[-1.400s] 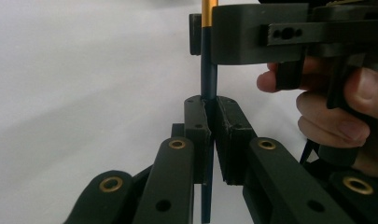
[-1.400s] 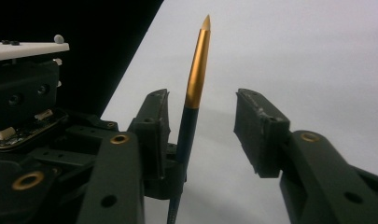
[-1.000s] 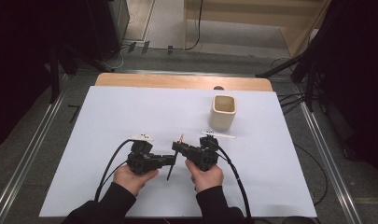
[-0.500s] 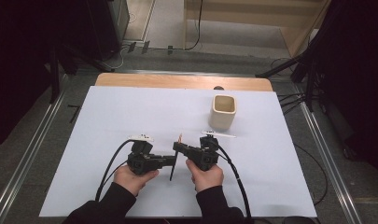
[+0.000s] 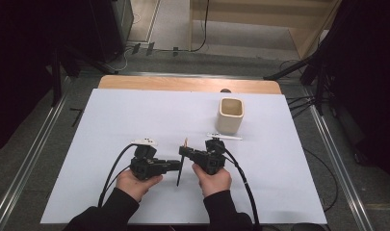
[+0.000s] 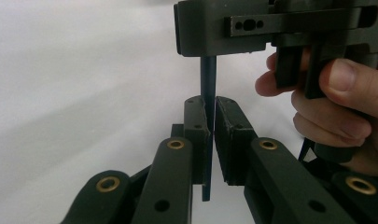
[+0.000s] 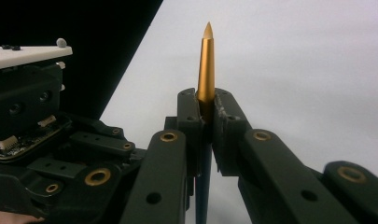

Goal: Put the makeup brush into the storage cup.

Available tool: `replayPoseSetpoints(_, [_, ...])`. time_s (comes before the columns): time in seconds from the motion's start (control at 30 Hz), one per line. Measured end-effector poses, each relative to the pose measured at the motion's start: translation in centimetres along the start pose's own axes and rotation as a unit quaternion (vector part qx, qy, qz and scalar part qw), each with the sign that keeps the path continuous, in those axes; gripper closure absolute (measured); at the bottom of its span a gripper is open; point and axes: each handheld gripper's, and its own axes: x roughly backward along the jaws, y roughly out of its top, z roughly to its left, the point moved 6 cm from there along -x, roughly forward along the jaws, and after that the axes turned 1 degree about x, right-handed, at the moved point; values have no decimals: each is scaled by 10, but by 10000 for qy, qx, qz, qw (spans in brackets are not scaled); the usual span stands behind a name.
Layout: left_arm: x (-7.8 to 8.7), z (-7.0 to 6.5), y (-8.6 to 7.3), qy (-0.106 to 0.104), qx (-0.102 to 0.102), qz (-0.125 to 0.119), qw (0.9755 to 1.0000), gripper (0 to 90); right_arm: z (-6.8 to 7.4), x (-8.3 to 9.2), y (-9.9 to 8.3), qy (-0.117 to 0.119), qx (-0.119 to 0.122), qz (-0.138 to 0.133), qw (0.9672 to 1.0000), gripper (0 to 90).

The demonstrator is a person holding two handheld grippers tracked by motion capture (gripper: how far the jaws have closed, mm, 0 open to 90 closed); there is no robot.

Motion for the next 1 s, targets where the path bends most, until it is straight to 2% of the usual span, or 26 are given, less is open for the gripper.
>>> replayPoseSetpoints(0.4, [3,2,-2,20,-68,128,9999,747,-4,2,0,-75,154,122,9998,838])
replayPoseSetpoints(0.63, [4,5,-4,-145,-25,362,9992,662,-7,5,1,-102,210,230,9995,838])
replayPoseSetpoints(0.73, [4,6,-4,-132,-57,382,9992,626,-8,5,1,-111,230,278,9993,838])
replayPoseSetpoints(0.83, [5,8,-6,-183,-97,503,9985,583,-9,6,2,-125,260,319,9991,838])
replayPoseSetpoints(0.9, [6,9,-7,-145,-192,560,9981,557,-10,7,2,-132,295,333,9989,838])
replayPoseSetpoints(1.0, [6,9,-8,-221,-247,648,9973,519,-10,6,2,-135,348,358,9987,838])
